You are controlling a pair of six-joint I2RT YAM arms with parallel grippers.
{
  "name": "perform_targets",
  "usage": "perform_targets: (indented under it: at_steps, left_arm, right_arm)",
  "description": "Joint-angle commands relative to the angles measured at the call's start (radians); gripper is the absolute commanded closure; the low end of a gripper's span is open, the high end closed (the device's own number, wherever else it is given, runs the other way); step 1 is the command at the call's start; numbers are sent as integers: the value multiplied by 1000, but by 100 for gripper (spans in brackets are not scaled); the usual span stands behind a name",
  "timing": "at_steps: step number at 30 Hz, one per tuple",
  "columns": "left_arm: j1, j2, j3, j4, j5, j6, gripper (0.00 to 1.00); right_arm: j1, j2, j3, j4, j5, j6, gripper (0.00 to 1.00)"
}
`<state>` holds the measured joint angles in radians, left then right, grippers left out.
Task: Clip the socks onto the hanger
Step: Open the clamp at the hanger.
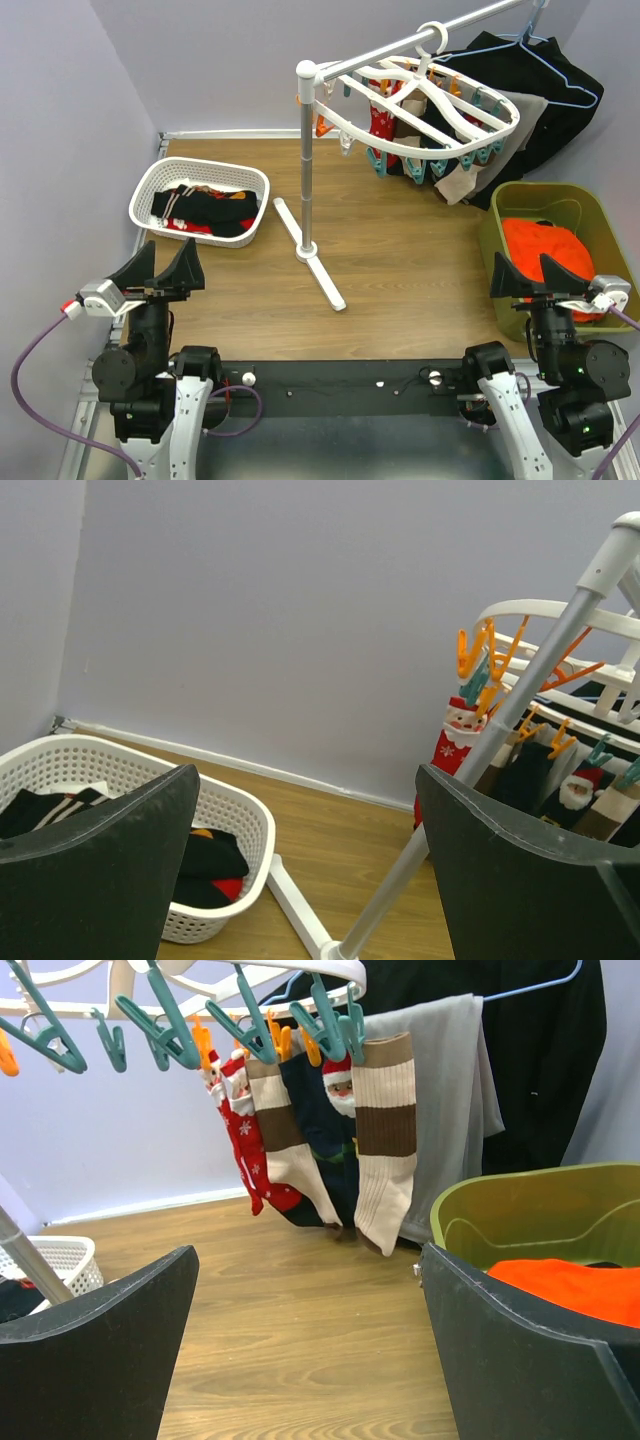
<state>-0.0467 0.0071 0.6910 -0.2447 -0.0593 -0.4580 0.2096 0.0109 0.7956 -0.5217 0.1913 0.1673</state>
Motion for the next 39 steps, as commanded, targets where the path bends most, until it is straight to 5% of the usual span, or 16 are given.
perform_targets:
  at_steps: [1,12,25,28,35,39]
  left_arm:
    - [7,-16,1,-4,-46,-83,2]
    - [7,258,2,93,-53,-179,2]
    - [7,988,349,-112,-132,-241,2]
    - [-1,1092,398,-130,-56,-246,2]
    - [-200,1099,386,-99,-109,-219,2]
    - [-318,1029,337,-82,-140,-199,2]
  right_arm:
    - [7,12,5,-20,-18,-6,0]
    - [5,20,-19,3,-42,38,0]
    - [25,12,-45,37,-73,38,0]
    - [27,17,-39,38,-76,18,0]
    - [25,128,49,88,-168,1,0]
    - [27,349,193,30,-341,-87,0]
